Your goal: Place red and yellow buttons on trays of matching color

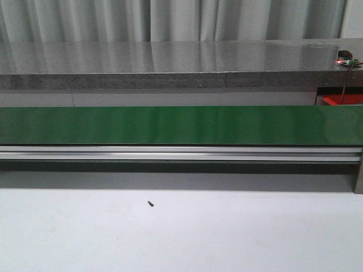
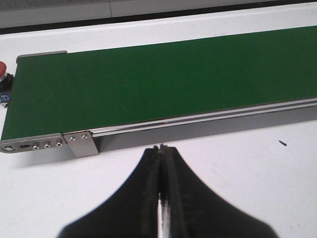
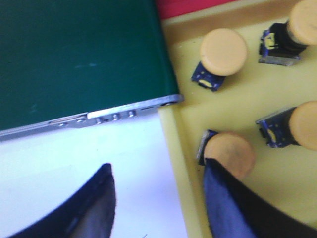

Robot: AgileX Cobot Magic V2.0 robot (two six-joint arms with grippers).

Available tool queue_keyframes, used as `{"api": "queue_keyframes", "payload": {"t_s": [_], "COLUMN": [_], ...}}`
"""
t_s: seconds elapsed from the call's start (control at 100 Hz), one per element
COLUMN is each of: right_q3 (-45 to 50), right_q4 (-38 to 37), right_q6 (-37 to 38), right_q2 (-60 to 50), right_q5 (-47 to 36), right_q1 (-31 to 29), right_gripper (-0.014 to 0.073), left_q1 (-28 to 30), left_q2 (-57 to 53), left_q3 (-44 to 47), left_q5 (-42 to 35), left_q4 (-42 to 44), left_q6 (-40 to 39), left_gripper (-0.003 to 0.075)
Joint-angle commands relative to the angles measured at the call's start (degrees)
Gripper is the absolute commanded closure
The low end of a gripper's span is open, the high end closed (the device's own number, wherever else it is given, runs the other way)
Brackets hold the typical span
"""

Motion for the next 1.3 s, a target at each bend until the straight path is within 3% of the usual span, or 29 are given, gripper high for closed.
{"api": "queue_keyframes", "payload": {"t_s": [0.0, 0.25, 0.91, 1.17, 1.29], "right_q3": [-1.12, -0.43, 19.88, 21.66, 21.66], "right_q4": [-1.68, -0.43, -0.21, -0.21, -0.21], "right_q6": [-0.53, -0.53, -2.51, -3.05, -3.05], "right_q2": [-2.51, -6.63, -36.18, -39.99, -39.99], "right_q5": [-0.69, -0.64, -16.71, -17.62, -17.62], "right_q1": [2.87, 6.0, 8.68, 10.31, 10.31], "right_gripper": [0.0318, 0.072, 0.0715, 0.0715, 0.0715], "left_q1": [-0.45, -0.45, -0.45, -0.35, 0.82], "left_q2": [-0.08, -0.08, -0.08, -0.08, 0.37], "left_q3": [-1.66, -1.66, -1.66, -2.0, -2.93], "left_q5": [-3.06, -3.06, -2.85, -4.81, -7.91], "left_q4": [-1.86, -1.86, -2.4, -3.12, -2.18], "left_q6": [-0.15, -0.15, -0.15, -0.29, -5.06], "left_gripper": [0.074, 0.074, 0.074, 0.074, 0.074]}}
